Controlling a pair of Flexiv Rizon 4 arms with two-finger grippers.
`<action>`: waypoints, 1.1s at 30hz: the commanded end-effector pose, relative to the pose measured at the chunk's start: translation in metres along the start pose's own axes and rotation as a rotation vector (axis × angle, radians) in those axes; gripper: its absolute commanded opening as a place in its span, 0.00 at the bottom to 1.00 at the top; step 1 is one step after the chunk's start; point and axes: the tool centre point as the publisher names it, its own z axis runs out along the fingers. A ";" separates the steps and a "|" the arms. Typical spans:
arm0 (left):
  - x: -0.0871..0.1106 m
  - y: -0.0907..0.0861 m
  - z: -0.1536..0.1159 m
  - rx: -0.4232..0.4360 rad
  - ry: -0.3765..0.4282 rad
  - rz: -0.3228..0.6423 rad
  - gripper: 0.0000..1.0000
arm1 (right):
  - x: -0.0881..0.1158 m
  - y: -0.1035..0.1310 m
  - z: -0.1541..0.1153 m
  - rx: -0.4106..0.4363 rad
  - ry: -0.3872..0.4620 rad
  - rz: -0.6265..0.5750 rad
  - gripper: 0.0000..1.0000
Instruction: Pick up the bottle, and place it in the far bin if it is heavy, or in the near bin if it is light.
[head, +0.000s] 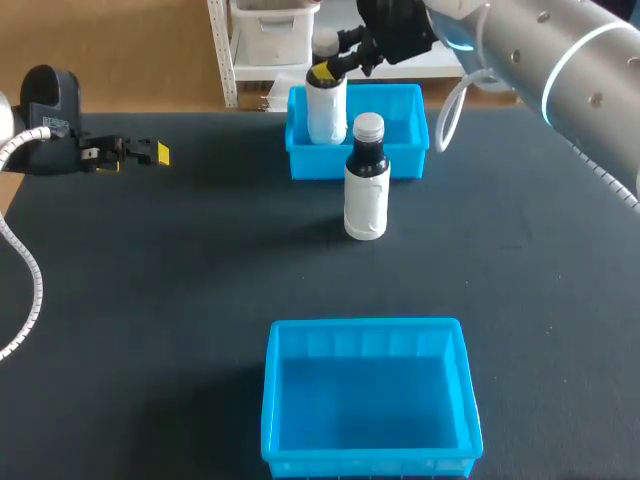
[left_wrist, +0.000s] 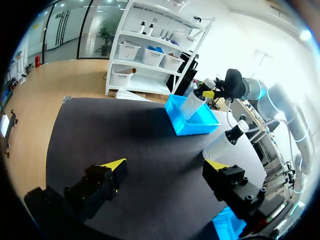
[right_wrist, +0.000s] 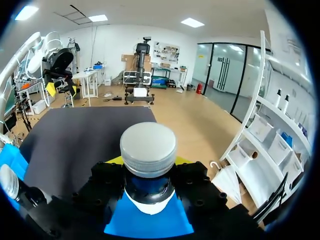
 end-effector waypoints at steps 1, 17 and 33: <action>0.000 0.000 0.000 0.000 0.000 0.000 1.00 | -0.002 -0.013 0.009 -0.561 0.007 0.007 0.00; 0.000 0.000 0.000 0.000 0.000 0.000 1.00 | 0.006 -0.012 0.019 -0.579 0.021 0.037 0.00; 0.000 0.000 0.000 0.000 0.000 0.000 1.00 | 0.015 -0.015 0.012 -0.585 0.049 0.061 1.00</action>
